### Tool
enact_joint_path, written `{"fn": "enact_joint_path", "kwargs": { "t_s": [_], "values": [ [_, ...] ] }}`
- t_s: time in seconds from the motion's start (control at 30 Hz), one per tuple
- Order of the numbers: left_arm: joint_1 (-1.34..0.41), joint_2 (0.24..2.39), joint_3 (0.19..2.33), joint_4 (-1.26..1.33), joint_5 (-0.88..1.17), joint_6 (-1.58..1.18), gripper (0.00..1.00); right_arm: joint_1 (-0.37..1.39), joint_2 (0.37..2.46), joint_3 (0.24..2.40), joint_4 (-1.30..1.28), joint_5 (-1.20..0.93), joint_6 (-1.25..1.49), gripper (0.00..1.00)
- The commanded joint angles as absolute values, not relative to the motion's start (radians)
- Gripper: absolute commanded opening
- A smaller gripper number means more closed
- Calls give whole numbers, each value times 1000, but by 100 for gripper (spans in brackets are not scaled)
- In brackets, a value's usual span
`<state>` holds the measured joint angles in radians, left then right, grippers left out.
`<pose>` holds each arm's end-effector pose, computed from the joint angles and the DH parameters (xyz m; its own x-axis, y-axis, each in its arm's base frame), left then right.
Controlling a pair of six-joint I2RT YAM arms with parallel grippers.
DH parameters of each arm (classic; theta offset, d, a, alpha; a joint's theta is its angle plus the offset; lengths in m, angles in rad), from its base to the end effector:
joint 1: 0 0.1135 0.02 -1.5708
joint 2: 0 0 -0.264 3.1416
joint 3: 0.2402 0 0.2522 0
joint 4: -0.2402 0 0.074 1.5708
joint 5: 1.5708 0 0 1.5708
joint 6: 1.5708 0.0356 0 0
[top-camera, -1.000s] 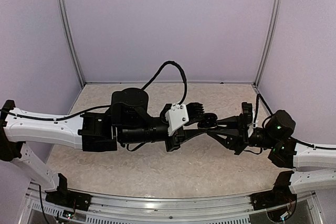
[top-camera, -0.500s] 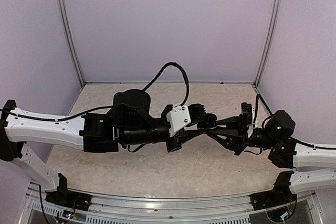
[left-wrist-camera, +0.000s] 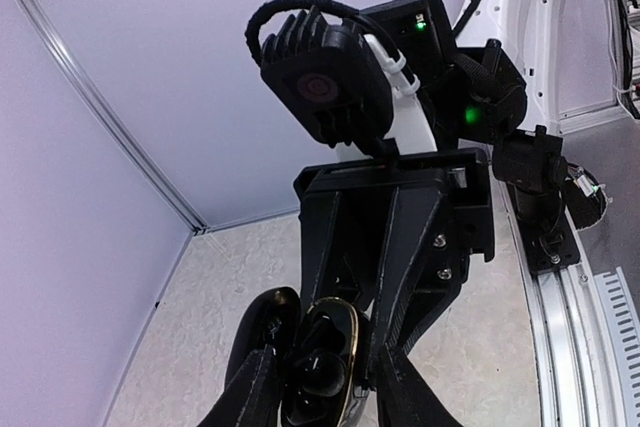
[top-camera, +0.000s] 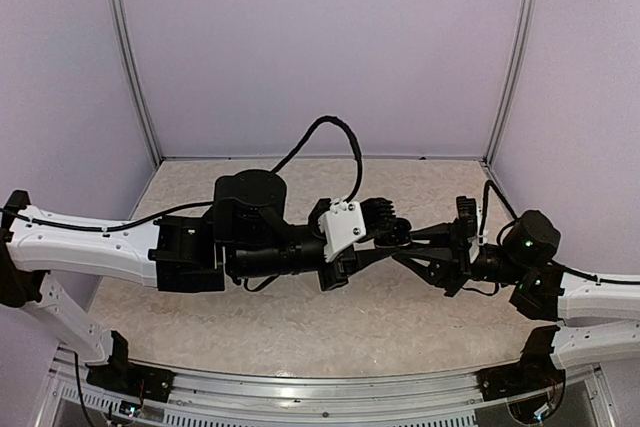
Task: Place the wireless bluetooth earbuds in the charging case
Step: Adjust the right earbud in the right side groove of the charging case.
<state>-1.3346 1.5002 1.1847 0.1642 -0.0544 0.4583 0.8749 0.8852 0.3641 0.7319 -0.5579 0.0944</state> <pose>0.0864 -0.3507 0.3414 0.3923 0.2579 -0.8829 0.8749 0.1916 0.4447 0.1119 0.1633 0.2697 0.0409 0.1737 -0.9840 -0.9912 0.1308 -0.0181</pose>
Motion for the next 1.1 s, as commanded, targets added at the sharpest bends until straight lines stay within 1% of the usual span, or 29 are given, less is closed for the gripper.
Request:
{"fn": "enact_joint_path", "kwargs": {
  "t_s": [0.0, 0.7, 1.07],
  "values": [
    [-1341, 1485, 1222, 166, -69, 472, 35, 886, 890, 388, 721, -546, 85, 0],
    [-1341, 1517, 1233, 127, -75, 469, 33, 885, 882, 396, 713, -554, 80, 0],
    [-1338, 1526, 1244, 123, -80, 472, 26, 885, 881, 397, 706, -557, 78, 0]
  ]
}}
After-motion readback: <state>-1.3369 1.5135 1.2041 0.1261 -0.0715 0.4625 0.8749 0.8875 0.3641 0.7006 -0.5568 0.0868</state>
